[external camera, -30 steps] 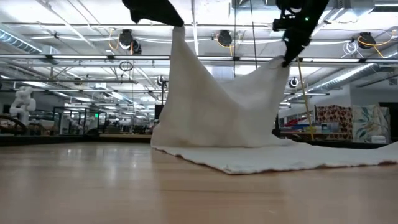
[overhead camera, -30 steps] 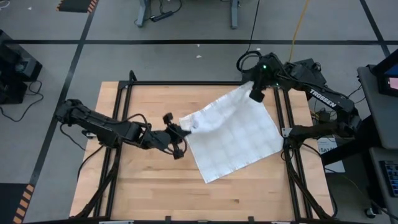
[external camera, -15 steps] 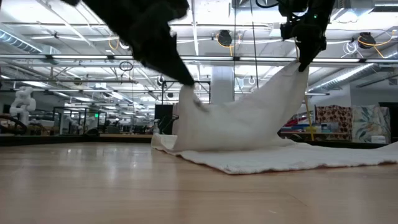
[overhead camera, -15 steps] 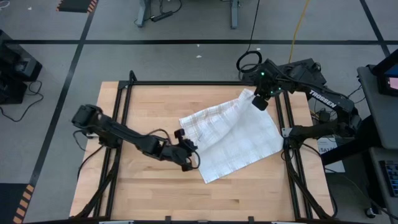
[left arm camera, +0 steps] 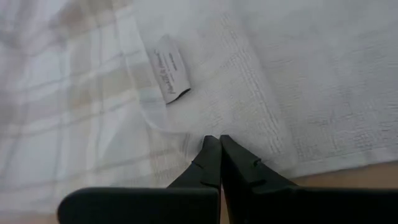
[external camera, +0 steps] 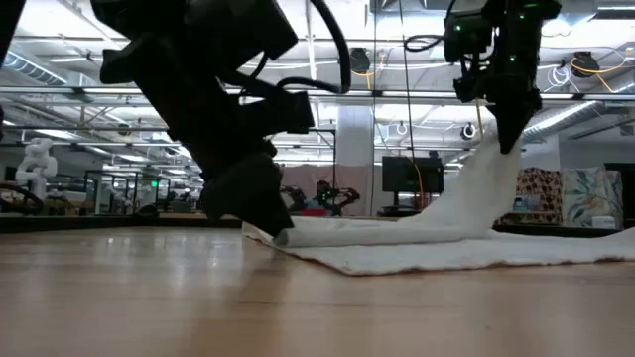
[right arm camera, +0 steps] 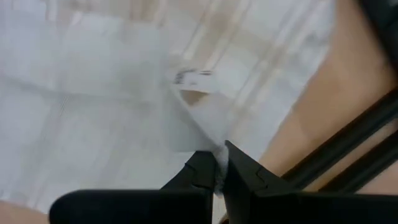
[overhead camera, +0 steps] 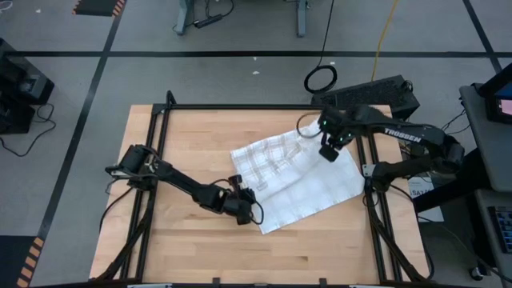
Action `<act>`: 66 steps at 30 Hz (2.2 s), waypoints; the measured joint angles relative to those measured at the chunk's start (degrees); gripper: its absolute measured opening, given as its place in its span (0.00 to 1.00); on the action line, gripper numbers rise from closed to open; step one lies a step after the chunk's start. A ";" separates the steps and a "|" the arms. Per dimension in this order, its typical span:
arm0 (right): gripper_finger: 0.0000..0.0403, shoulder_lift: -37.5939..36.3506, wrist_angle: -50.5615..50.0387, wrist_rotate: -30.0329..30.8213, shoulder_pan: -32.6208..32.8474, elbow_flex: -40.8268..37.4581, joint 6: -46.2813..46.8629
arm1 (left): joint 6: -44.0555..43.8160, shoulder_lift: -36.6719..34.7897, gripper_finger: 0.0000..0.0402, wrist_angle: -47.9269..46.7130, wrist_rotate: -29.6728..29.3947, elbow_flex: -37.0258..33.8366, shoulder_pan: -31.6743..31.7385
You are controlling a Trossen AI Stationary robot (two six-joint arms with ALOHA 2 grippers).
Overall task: Roll towel
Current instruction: Fold the brown checkered towel
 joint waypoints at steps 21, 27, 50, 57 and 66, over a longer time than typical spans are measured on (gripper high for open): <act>0.03 0.02 22.78 12.26 23.90 -2.03 16.22 | -13.95 -16.73 0.01 -47.14 -16.72 -0.25 -3.99; 0.03 -0.02 20.45 37.67 21.38 7.24 -1.04 | -13.50 -26.50 0.01 -47.47 -27.39 -0.19 -4.18; 0.03 -1.38 -18.50 25.45 28.45 25.83 23.40 | -13.09 -35.54 0.01 -46.08 -29.30 -0.19 -5.26; 0.03 -1.40 -17.19 22.44 34.98 24.30 29.54 | -13.50 -35.54 0.01 -46.12 -29.25 -0.19 -6.01; 0.03 -1.31 -15.70 15.29 42.94 14.39 39.53 | -13.48 -35.54 0.01 -47.81 -29.04 -0.19 -6.06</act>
